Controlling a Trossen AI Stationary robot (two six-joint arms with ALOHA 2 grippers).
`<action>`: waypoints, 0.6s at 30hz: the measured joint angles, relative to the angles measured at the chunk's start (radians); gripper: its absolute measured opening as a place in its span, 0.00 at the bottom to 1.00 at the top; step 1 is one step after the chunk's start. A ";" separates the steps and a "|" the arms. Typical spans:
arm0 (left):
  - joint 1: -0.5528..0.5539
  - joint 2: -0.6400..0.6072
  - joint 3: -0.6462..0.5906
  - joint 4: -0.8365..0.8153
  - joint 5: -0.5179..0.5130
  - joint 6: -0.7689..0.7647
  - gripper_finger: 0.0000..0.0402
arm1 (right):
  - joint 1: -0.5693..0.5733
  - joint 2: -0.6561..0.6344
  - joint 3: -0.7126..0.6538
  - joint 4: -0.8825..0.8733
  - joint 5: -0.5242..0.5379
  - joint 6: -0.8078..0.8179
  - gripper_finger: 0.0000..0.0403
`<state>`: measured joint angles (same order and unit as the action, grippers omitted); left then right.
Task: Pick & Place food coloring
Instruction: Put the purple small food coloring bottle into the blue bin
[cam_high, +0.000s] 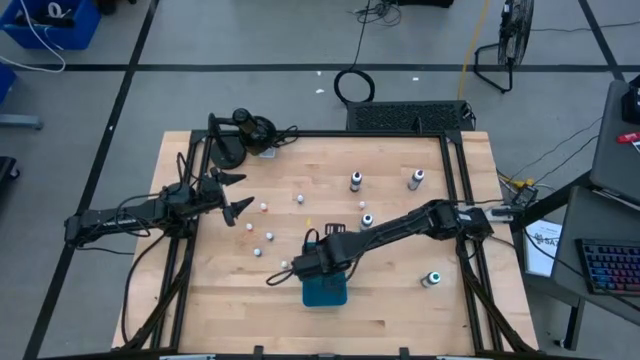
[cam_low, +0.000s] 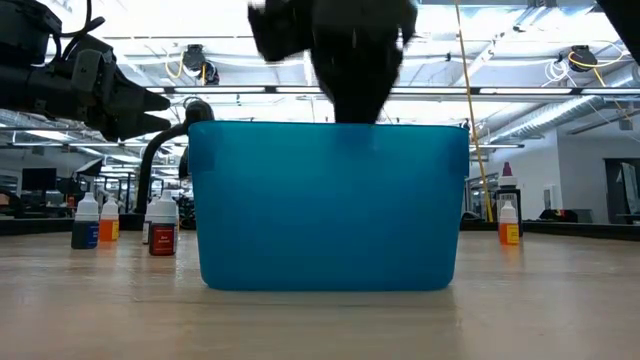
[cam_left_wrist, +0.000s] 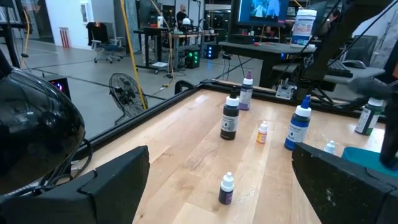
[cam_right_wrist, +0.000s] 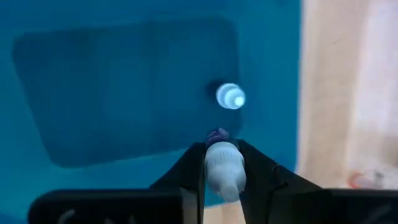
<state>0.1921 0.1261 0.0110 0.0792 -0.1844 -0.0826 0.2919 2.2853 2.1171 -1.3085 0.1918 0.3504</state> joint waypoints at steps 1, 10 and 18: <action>0.000 0.000 0.000 0.000 0.000 0.000 0.97 | -0.003 -0.001 -0.030 0.020 -0.015 -0.004 0.13; 0.000 0.000 0.000 0.000 0.000 0.000 0.97 | -0.006 -0.001 -0.193 0.158 -0.040 -0.007 0.13; 0.000 0.000 0.000 0.000 0.000 0.000 0.97 | -0.006 -0.002 -0.223 0.184 -0.040 0.004 0.16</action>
<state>0.1921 0.1261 0.0112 0.0791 -0.1844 -0.0826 0.2859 2.2834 1.8946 -1.1244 0.1520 0.3542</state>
